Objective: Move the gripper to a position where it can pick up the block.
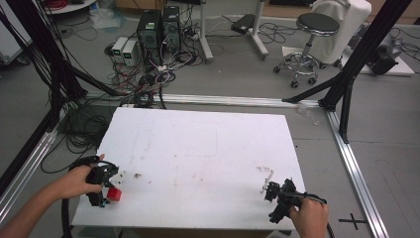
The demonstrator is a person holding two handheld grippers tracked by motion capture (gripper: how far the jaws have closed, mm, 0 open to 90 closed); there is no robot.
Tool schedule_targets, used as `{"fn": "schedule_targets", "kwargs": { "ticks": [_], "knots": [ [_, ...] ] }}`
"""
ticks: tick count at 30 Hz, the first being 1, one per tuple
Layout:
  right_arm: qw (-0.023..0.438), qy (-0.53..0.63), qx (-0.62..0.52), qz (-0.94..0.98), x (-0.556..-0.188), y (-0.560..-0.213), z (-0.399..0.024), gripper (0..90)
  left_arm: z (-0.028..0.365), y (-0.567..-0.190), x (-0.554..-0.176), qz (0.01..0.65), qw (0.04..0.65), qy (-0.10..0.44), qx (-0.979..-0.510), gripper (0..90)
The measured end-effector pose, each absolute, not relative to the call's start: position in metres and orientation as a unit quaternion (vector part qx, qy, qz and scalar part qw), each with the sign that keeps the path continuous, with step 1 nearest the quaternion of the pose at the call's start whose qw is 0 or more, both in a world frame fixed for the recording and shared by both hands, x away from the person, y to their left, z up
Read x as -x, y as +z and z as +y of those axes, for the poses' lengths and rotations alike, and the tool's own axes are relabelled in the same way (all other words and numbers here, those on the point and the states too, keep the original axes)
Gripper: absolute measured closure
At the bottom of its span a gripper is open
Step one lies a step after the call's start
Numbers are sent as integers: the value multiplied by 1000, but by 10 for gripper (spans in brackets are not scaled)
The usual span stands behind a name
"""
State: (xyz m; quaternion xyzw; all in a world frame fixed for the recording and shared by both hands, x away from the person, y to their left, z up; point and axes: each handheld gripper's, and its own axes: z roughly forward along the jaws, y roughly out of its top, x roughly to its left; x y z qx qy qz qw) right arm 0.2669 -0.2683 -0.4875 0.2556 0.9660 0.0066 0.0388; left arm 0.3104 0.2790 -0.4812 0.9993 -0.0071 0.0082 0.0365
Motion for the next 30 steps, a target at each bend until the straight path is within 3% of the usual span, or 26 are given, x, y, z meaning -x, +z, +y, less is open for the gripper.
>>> {"fn": "schedule_targets", "kwargs": {
  "ticks": [30],
  "knots": [
    [37, 3, -254, 966, -267, -490, -267, 89, 277, -512, -313, -10, 30, -8, -999, 233]
  ]
}}
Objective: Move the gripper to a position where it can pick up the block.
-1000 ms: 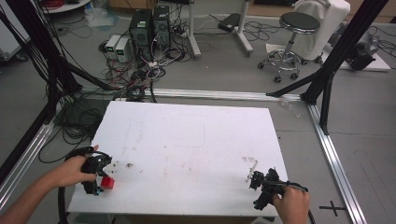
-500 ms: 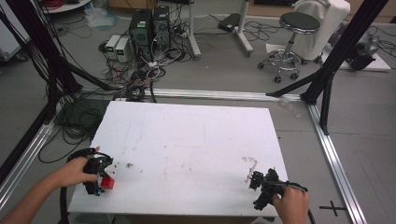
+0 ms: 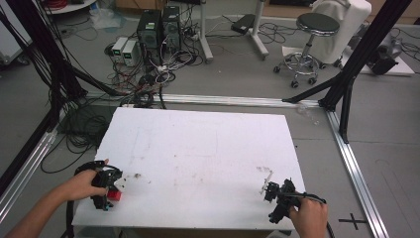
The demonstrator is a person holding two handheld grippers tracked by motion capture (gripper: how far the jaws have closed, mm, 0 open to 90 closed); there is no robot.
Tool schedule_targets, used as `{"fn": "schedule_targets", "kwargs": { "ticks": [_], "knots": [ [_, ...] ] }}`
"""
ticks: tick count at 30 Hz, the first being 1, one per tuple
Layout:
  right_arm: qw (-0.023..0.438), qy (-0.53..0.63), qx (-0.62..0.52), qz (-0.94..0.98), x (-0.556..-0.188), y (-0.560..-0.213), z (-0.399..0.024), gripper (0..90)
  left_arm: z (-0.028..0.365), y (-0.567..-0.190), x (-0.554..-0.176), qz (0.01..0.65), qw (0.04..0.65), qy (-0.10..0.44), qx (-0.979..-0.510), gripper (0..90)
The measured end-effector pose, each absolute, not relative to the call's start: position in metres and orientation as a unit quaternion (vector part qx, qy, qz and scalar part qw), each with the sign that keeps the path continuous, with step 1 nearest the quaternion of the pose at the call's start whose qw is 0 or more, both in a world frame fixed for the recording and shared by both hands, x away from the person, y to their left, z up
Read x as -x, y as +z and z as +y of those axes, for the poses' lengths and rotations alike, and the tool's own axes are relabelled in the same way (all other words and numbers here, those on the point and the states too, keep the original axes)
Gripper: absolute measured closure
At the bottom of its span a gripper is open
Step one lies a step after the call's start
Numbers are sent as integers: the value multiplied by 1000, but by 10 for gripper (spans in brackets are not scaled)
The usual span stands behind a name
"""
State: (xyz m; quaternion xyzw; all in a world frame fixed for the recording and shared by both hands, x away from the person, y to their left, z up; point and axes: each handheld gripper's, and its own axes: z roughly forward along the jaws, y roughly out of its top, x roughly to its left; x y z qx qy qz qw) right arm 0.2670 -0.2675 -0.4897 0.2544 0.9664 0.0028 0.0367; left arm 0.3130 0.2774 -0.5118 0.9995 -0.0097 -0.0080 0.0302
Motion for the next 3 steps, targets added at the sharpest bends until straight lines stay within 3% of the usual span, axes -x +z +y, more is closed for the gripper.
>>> {"fn": "schedule_targets", "kwargs": {
  "ticks": [3],
  "knots": [
    [37, 3, -253, 967, -267, -490, -267, 89, 278, -510, -313, -9, 31, -7, -999, 233]
  ]
}}
